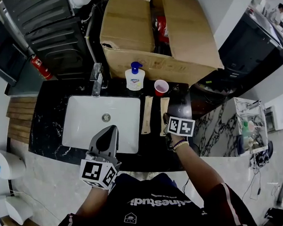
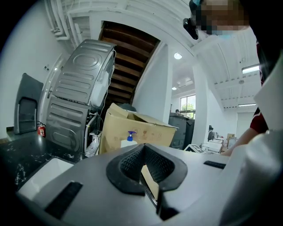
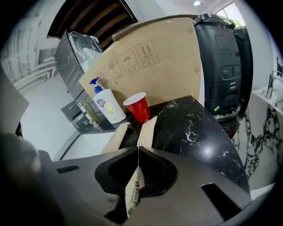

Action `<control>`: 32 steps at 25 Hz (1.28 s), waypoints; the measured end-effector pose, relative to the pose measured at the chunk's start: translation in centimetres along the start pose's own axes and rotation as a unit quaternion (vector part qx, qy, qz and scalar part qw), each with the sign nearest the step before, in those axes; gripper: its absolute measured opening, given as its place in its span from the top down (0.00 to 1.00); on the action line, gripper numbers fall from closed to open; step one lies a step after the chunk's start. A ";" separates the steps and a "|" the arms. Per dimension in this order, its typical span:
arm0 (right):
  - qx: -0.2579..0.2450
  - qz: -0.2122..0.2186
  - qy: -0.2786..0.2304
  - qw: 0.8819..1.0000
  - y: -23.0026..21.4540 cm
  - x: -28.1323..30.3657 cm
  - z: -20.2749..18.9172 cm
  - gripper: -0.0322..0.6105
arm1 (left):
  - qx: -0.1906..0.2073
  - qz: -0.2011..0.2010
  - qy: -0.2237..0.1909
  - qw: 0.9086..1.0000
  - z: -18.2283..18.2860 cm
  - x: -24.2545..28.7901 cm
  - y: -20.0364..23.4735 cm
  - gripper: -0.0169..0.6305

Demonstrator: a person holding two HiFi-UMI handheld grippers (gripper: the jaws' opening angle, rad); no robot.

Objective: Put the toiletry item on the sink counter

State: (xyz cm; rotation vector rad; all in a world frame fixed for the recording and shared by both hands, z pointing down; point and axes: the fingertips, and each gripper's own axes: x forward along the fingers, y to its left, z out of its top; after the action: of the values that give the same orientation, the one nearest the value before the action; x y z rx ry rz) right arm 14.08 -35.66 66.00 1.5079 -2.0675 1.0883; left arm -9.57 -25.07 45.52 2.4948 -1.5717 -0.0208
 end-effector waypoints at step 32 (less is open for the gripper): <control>-0.151 0.078 -0.344 0.924 12.0 -23.2 16.0 0.82 | 0.039 -0.019 -0.056 0.997 6.1 0.7 0.0 0.95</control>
State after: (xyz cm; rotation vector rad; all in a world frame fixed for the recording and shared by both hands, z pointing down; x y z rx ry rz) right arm 13.97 -31.22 35.71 1.7382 -2.6890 0.2433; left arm -9.98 -26.70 39.59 2.6266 -1.5957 -0.1081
